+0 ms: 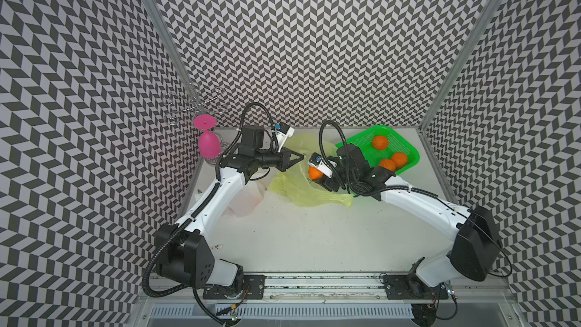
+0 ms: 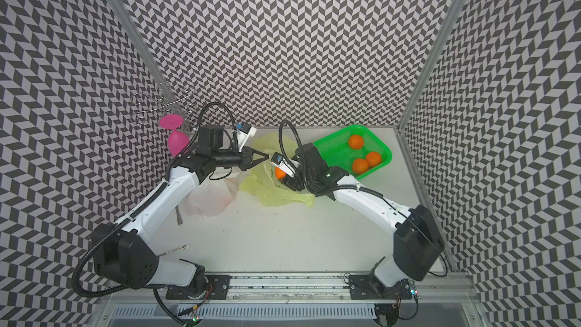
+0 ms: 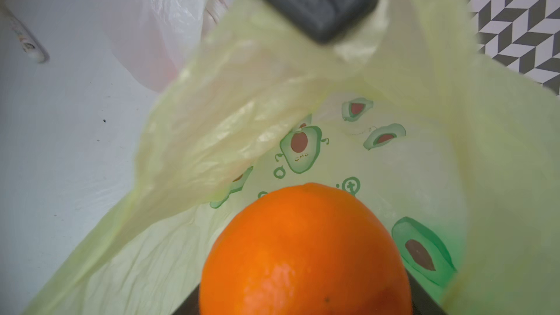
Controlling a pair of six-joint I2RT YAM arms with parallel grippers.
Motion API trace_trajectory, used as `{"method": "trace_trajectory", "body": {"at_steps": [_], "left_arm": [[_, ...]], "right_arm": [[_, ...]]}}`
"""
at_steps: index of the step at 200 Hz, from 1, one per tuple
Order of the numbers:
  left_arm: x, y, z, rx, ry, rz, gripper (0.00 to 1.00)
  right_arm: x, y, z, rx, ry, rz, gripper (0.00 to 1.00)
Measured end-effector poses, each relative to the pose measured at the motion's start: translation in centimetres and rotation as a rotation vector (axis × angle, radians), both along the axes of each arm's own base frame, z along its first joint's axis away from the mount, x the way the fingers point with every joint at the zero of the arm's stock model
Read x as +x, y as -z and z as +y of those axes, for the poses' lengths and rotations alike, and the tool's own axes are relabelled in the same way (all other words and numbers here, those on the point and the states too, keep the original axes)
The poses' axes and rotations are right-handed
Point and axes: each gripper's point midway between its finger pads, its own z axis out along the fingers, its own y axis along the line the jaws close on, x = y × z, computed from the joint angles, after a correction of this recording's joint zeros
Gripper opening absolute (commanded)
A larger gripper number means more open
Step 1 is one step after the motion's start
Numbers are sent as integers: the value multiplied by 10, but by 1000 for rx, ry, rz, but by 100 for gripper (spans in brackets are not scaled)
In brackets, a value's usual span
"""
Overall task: Place the oranges into plastic bags & tie knots
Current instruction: Place the orange in the plastic bag, then pick up the orange from the basket.
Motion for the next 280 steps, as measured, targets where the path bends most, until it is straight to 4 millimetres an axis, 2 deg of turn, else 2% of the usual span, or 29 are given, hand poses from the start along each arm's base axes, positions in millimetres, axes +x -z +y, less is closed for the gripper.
{"method": "trace_trajectory", "body": {"at_steps": [33, 53, 63, 83, 124, 150, 187, 214, 249, 267, 280], "left_arm": [[-7, -5, -4, -43, 34, 37, 0], [-9, -6, -5, -54, 40, 51, 0], [-9, -6, -5, -56, 40, 54, 0], [-8, -5, -5, -56, 38, 59, 0], [-3, -3, -1, -54, 24, 64, 0], [3, 4, 3, -47, 7, 78, 0], [20, 17, 10, -20, -37, 94, 0], [26, 24, 12, 6, -56, 90, 0], [32, 24, 15, 33, -78, 58, 0], [35, 26, 18, 52, -97, 47, 0], [38, 28, 21, 66, -112, 38, 0]], "right_arm": [[1, 12, 9, -9, -58, -14, 62], [-1, 23, 18, -1, -97, 13, 77], [-2, 30, 21, -4, -114, 31, 82], [-7, 36, 24, 1, -143, 54, 86], [-11, 24, 20, 24, -159, 51, 88], [-19, 4, 10, 46, -168, 46, 87], [-45, -43, -6, 114, -216, 19, 87], [-56, -75, -9, 159, -249, -8, 87], [-49, -111, -14, 201, -222, -48, 88], [-34, -134, -28, 247, -170, -66, 88], [-22, -147, -47, 279, -116, -78, 89]]}}
